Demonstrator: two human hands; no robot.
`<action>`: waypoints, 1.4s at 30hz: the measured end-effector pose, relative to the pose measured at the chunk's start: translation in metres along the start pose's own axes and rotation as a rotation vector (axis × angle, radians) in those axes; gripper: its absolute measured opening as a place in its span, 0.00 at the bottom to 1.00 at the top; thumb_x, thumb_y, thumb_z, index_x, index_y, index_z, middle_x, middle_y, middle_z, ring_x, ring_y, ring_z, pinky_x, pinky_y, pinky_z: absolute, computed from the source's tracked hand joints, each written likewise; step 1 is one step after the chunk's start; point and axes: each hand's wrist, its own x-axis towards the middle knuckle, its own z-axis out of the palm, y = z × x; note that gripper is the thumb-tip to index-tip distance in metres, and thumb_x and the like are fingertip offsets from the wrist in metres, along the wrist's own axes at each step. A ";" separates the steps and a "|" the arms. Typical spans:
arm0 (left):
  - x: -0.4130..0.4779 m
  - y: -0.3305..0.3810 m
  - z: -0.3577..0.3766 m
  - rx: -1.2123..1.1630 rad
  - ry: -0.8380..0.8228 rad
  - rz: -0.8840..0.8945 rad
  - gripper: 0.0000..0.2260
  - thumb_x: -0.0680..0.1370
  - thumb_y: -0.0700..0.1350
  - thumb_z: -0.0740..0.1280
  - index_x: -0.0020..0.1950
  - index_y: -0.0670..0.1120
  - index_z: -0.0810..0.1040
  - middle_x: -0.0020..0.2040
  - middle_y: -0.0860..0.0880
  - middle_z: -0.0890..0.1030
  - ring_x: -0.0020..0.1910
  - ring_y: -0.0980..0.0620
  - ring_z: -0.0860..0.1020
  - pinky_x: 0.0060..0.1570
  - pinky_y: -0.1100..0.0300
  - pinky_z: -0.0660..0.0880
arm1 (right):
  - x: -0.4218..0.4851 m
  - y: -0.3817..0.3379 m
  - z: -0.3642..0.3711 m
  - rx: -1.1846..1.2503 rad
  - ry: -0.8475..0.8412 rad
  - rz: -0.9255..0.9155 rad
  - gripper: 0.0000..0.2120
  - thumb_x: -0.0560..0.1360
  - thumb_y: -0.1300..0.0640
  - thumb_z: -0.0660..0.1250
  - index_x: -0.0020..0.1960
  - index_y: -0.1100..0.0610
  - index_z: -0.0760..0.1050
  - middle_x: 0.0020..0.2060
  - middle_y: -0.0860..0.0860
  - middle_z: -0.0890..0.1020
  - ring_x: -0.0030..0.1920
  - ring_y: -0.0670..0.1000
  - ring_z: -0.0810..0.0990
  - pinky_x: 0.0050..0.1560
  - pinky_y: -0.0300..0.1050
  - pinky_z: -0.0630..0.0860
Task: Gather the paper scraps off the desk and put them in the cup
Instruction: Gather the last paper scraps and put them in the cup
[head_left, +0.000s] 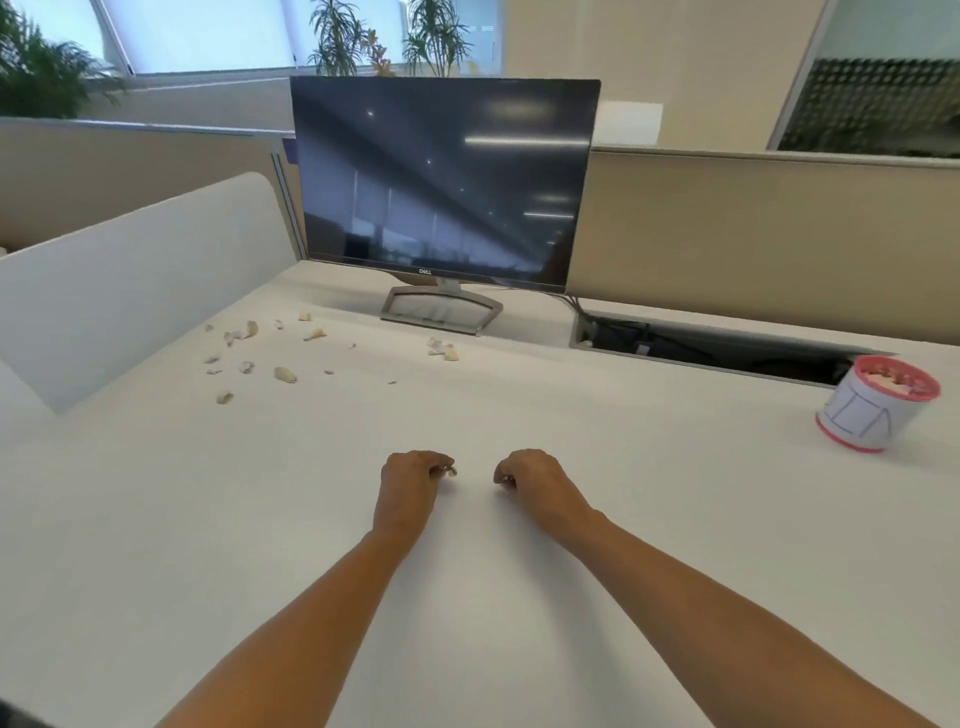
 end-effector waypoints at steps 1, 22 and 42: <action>-0.002 0.014 0.013 0.004 -0.027 0.015 0.09 0.76 0.34 0.64 0.49 0.41 0.84 0.49 0.46 0.85 0.52 0.51 0.81 0.50 0.71 0.68 | -0.008 0.015 -0.009 -0.004 0.022 0.019 0.14 0.72 0.70 0.57 0.50 0.63 0.79 0.48 0.58 0.81 0.51 0.56 0.77 0.49 0.43 0.69; 0.037 0.358 0.232 -0.085 -0.236 0.331 0.09 0.76 0.36 0.66 0.53 0.41 0.82 0.50 0.41 0.84 0.49 0.45 0.82 0.54 0.61 0.75 | -0.120 0.286 -0.231 -0.027 0.376 0.394 0.10 0.76 0.63 0.62 0.52 0.63 0.80 0.51 0.60 0.82 0.54 0.60 0.78 0.54 0.42 0.70; 0.060 0.428 0.305 -0.223 -0.378 0.303 0.17 0.78 0.34 0.59 0.67 0.40 0.72 0.62 0.40 0.78 0.61 0.43 0.76 0.65 0.52 0.70 | -0.093 0.345 -0.287 -0.054 0.305 0.525 0.11 0.75 0.61 0.64 0.56 0.59 0.80 0.51 0.61 0.82 0.51 0.60 0.79 0.48 0.44 0.73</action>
